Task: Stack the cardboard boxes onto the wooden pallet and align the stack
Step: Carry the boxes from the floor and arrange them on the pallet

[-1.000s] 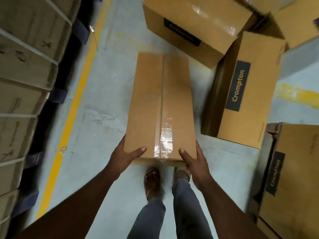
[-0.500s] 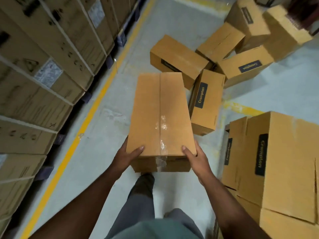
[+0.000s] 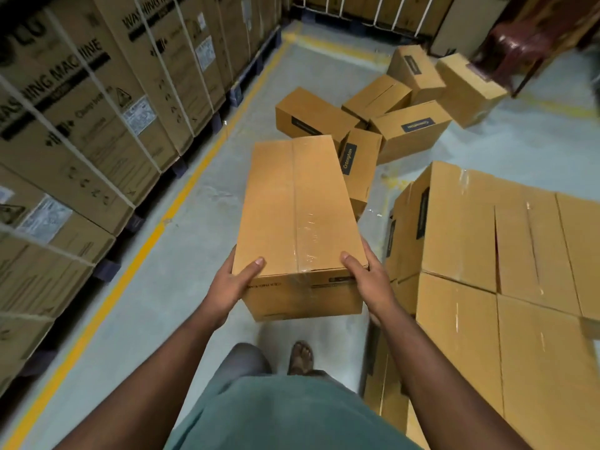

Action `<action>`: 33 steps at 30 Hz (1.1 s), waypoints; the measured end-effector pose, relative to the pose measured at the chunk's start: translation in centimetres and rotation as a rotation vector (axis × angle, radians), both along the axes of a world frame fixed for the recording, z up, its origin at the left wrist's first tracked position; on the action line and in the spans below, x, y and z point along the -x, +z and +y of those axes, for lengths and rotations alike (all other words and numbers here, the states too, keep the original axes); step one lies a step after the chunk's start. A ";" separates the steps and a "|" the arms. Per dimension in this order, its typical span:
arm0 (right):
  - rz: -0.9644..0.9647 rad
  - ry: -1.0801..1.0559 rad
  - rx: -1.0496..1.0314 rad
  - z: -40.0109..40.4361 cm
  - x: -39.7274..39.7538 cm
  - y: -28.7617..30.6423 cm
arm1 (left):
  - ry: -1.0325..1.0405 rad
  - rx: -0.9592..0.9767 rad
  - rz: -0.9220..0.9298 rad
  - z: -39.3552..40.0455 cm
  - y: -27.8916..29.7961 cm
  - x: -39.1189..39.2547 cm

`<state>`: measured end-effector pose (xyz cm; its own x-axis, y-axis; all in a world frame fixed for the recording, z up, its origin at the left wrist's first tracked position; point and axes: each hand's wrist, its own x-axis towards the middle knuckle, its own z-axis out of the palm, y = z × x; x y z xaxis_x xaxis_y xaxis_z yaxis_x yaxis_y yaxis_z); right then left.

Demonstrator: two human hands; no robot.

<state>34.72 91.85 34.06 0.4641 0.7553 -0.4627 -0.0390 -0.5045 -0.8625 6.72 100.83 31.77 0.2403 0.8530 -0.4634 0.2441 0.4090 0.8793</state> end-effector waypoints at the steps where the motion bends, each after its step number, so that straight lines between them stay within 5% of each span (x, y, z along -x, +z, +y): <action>1: -0.004 -0.008 -0.013 -2.3 0.5 0.9 | -0.010 -0.015 -0.010 -2.0 0.7 0.4; 19: 0.065 -0.236 -0.101 -46.9 8.6 8.4 | -0.166 -0.035 -0.135 -42.3 6.0 6.3; 27: 0.087 -0.354 -0.145 -62.6 3.2 8.0 | -0.294 -0.053 -0.138 -55.1 6.0 -0.7; 33: 0.093 -0.419 -0.135 -80.1 -7.7 7.8 | -0.440 -0.014 -0.134 -68.4 4.1 -13.8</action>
